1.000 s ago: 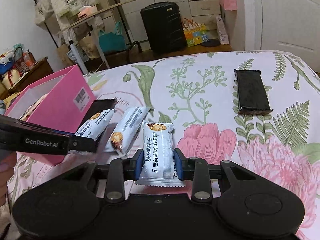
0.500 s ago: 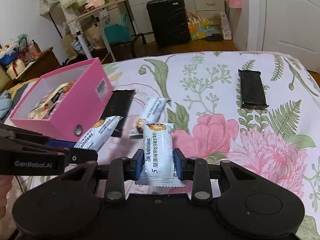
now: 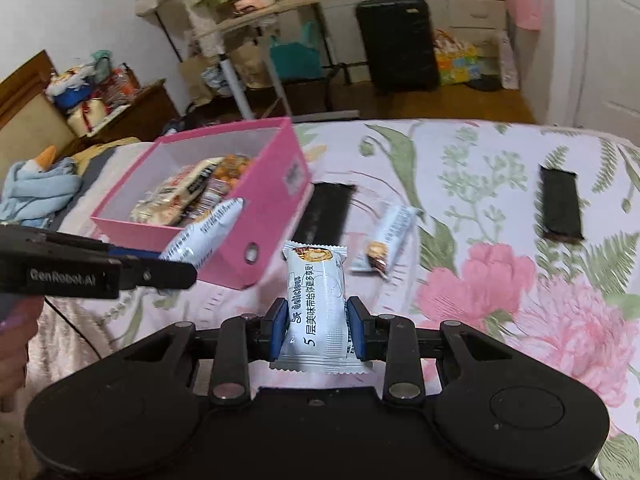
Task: Organize snacks
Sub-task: 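Carry both white wafer bars into the pink box and open both grippers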
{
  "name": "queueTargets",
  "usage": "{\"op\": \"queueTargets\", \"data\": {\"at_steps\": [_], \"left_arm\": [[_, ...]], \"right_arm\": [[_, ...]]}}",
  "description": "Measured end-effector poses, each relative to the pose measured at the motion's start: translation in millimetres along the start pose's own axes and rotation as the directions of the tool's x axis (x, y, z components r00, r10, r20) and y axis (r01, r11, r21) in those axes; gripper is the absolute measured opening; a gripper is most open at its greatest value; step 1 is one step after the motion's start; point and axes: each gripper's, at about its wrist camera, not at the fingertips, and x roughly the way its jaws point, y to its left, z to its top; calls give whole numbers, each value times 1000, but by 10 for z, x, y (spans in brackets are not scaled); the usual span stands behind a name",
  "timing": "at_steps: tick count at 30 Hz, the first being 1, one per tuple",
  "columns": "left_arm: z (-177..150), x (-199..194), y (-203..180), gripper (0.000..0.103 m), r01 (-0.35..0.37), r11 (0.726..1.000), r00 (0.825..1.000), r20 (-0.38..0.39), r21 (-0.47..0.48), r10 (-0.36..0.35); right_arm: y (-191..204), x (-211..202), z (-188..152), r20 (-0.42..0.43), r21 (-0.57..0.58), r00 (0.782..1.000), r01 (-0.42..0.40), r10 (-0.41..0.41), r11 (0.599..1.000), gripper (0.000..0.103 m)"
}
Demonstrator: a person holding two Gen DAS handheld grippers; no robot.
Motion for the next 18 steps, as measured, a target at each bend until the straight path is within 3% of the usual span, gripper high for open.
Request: {"op": "queueTargets", "data": {"at_steps": [9,18], "left_arm": [[137,-352,511,29,-66,993,994,85,-97,74],[405,-264,944,29,-160,974,978,111,-159,178]], "right_arm": [[426,64,361,28,-125,994,-106,110,986,37],[870,543,854,41,-267,987,-140,156,954,36]]}}
